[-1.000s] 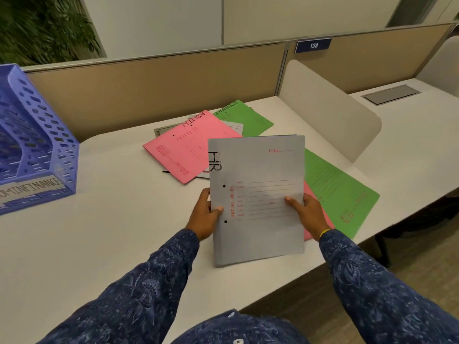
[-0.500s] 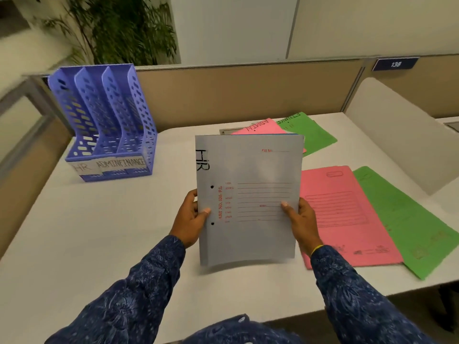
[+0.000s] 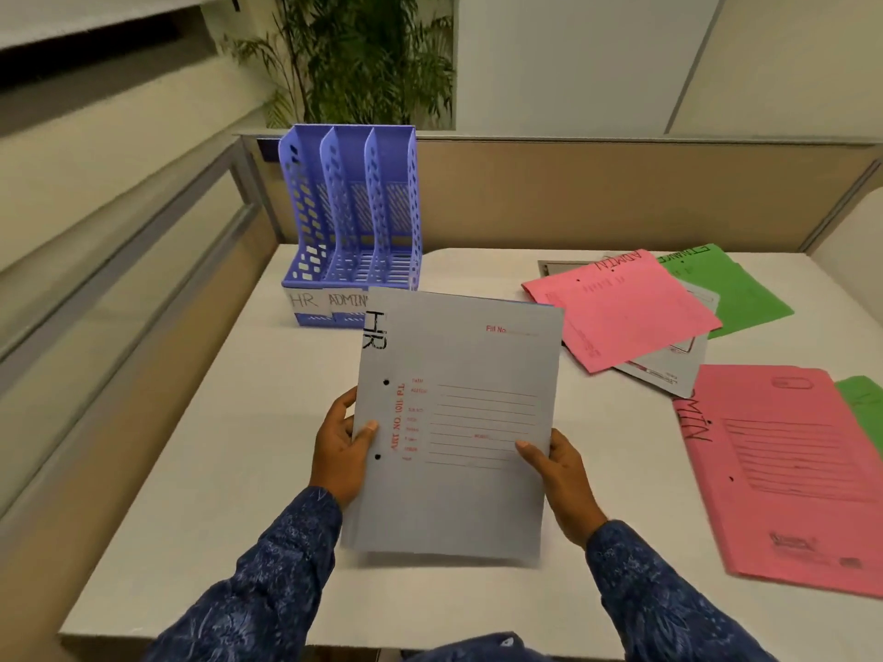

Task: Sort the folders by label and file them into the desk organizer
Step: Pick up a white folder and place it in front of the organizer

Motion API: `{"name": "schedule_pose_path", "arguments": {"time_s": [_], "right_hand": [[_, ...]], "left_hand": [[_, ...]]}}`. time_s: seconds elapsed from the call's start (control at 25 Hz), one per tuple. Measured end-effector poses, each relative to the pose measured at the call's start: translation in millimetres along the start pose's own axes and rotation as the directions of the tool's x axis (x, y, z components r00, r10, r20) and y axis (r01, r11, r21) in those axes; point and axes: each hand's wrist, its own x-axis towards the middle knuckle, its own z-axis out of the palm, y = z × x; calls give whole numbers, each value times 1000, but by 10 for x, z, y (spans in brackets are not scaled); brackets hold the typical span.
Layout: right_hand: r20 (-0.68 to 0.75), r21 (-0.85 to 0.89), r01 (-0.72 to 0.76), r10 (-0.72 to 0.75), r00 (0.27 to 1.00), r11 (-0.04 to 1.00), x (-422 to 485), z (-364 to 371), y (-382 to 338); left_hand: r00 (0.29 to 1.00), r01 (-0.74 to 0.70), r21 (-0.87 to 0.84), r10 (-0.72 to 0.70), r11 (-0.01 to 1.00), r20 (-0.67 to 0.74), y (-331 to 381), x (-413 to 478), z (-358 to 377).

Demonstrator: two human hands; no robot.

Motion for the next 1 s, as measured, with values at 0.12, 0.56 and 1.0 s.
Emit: {"name": "schedule_pose_path", "arguments": {"time_s": [0.12, 0.56, 1.0], "right_hand": [[62, -18, -111, 112, 992, 994, -75, 402, 195], [194, -264, -180, 235, 953, 947, 8, 1608, 430], [284, -714, 46, 229, 931, 699, 50, 2109, 581]], "left_hand": [[994, 65, -35, -68, 997, -89, -172, 79, -454], [957, 194, 162, -151, 967, -247, -665, 549, -1579], [951, 267, 477, -150, 837, -268, -1029, 594, -2176]]}}
